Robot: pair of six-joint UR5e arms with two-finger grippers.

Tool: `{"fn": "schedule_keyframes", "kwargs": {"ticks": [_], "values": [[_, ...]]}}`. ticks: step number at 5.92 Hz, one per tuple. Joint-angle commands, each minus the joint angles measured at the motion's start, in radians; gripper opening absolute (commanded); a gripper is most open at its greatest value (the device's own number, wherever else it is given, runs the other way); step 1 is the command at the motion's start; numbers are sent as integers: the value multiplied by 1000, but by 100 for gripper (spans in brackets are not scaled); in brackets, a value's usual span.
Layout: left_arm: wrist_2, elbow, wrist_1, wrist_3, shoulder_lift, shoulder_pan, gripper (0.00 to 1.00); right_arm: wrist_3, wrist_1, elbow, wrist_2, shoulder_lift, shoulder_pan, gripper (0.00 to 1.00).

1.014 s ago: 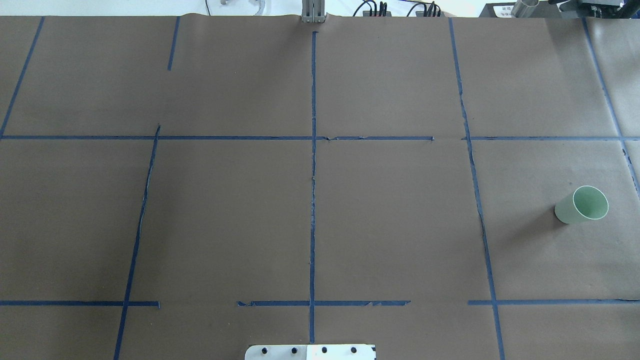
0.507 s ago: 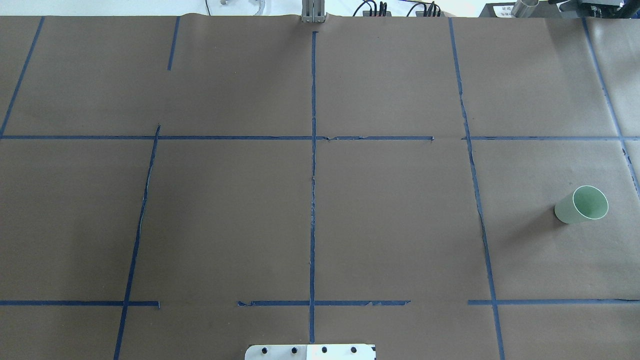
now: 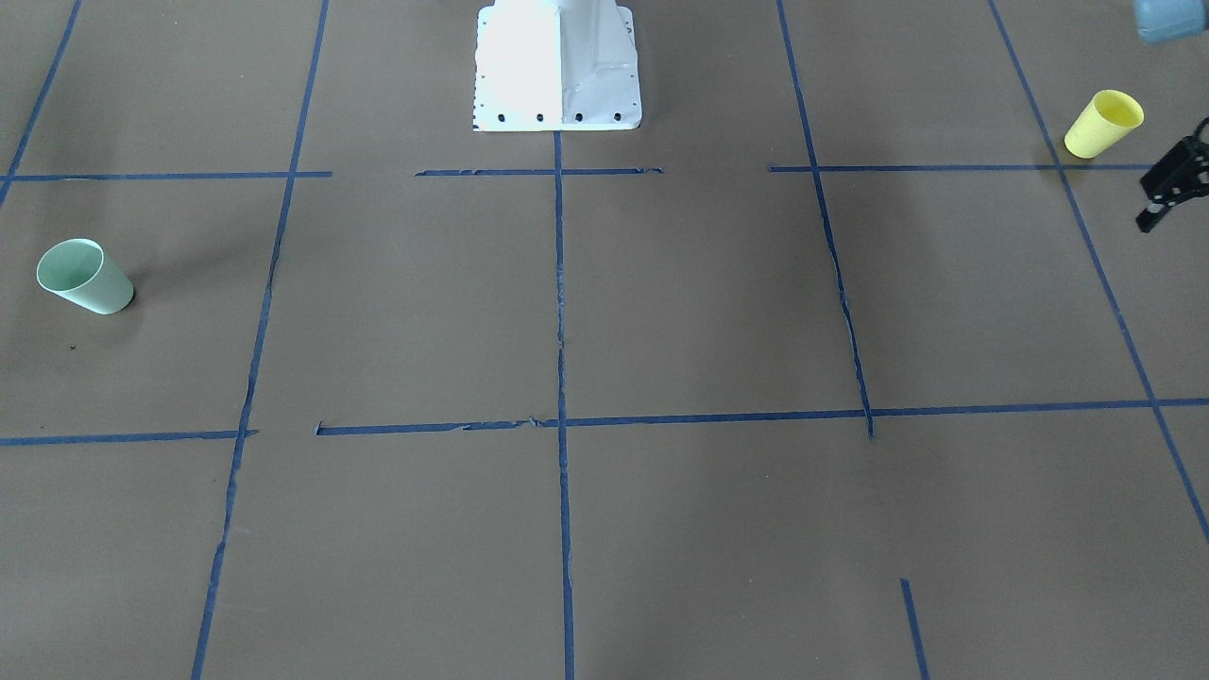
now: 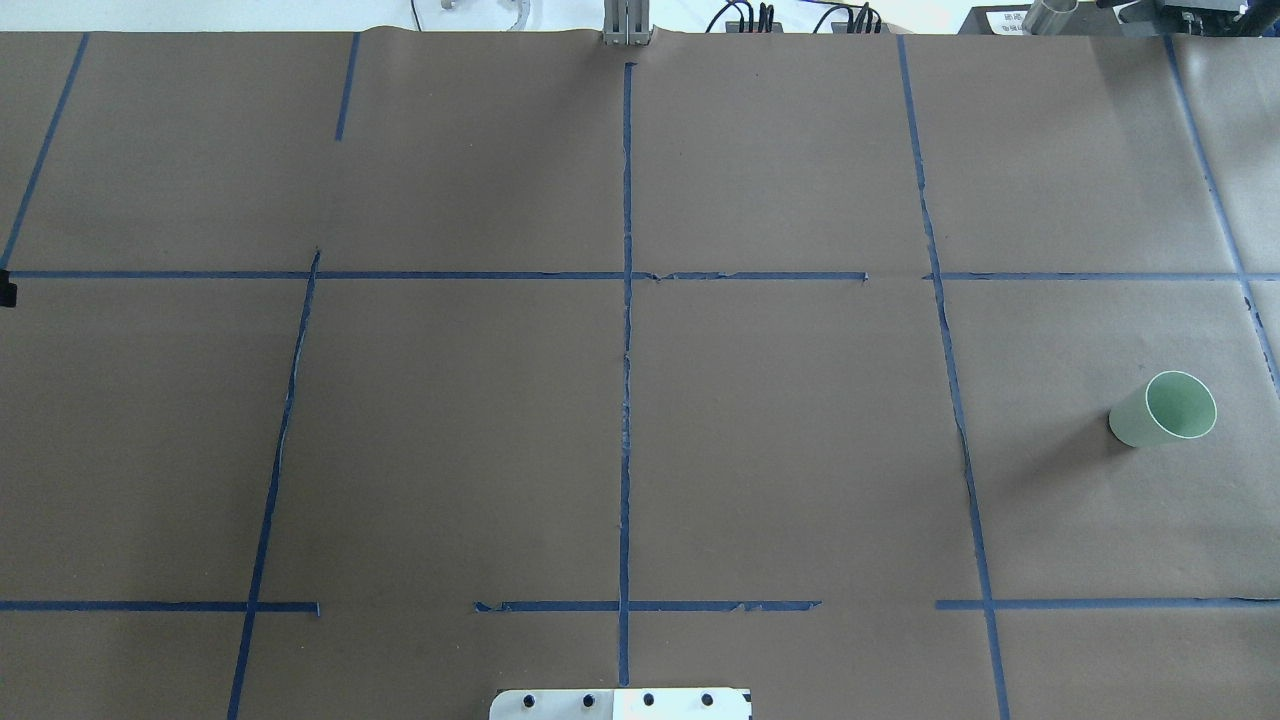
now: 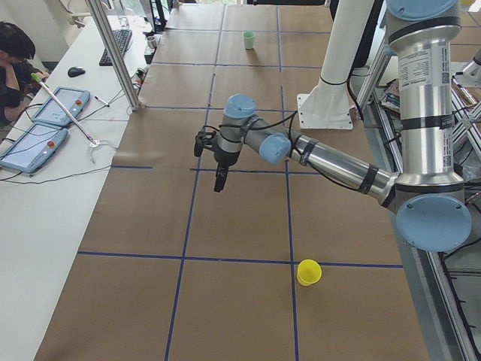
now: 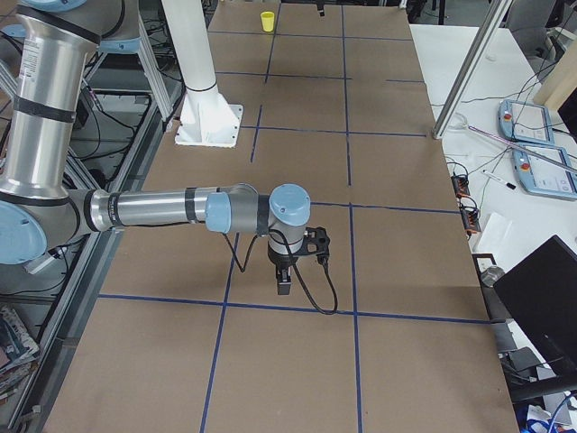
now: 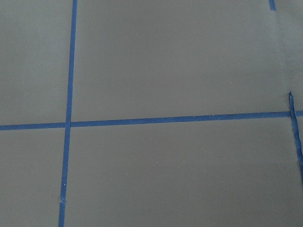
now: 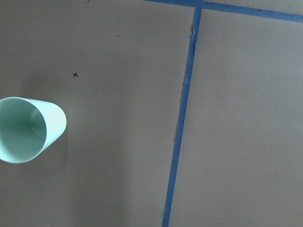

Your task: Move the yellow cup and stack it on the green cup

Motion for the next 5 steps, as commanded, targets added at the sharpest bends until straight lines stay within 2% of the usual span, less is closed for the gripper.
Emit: {"fn": "schedule_keyframes", "kwargs": {"ticks": [1,2,3,4,5], "values": [[297,-112,0,-419,126,221,100,-1,0,-2,0,1,1,100],[385,-126,3,-637,169,295,100,-1,0,-3,0,1,-1,100],[527,-125,45,-884,197,409,100,0,0,-3,0,1,-1,100],[644,-125,220,-1170,197,547,100,-1,0,-3,0,1,-1,100],[698,-123,383,-1428,191,656,100,-1,0,-5,0,1,-1,100]]}}
